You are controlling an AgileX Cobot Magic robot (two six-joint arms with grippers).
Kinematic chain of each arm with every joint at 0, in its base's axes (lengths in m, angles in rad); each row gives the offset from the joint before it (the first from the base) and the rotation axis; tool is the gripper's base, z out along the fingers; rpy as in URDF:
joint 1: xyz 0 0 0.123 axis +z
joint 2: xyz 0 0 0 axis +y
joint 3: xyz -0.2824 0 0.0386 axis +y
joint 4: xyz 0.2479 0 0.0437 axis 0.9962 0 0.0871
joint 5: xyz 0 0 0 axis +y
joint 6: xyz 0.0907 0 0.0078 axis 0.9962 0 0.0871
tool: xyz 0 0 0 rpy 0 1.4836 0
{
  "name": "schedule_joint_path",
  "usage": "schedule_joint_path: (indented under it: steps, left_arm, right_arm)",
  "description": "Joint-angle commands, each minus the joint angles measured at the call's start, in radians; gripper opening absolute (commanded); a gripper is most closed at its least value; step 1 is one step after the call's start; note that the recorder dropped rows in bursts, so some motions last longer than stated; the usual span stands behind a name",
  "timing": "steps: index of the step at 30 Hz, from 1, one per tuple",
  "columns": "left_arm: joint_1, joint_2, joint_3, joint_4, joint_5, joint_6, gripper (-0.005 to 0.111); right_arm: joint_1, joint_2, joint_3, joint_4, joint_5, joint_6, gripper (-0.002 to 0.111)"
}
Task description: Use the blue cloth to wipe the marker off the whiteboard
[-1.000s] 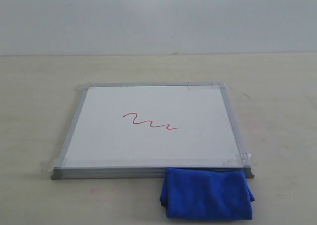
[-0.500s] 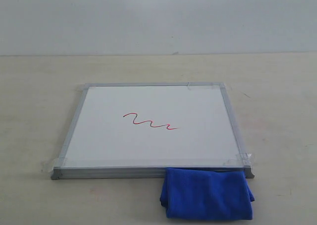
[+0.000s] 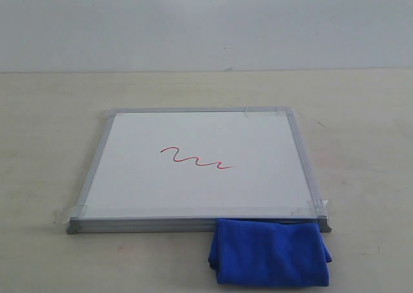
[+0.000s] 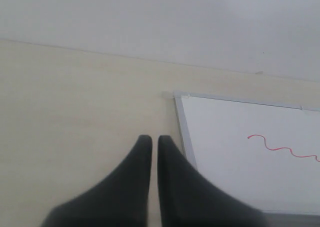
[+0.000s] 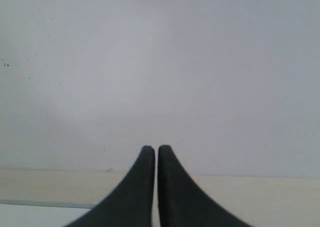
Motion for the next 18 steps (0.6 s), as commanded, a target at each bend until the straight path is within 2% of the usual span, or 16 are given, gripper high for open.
schedule_joint_path:
  steps: [1,7,13,18]
  left_arm:
    - [0.003,-0.003,0.004,0.003,0.001,0.006,0.004]
    - [0.003,-0.003,0.004,0.003,0.001,0.006,0.004]
    - [0.003,-0.003,0.004,0.003,0.001,0.006,0.004]
    - [0.003,-0.003,0.004,0.003,0.001,0.006,0.004]
  right_arm:
    - [-0.002,0.092,-0.100,-0.001,0.127,-0.005,0.000]
    - [-0.002,0.295,-0.200,-0.001,0.292,0.002,0.000]
    - [-0.002,0.405,-0.202,-0.001,0.203,0.017,0.000]
    - [-0.002,0.412,-0.202,-0.001,0.051,0.054,0.000]
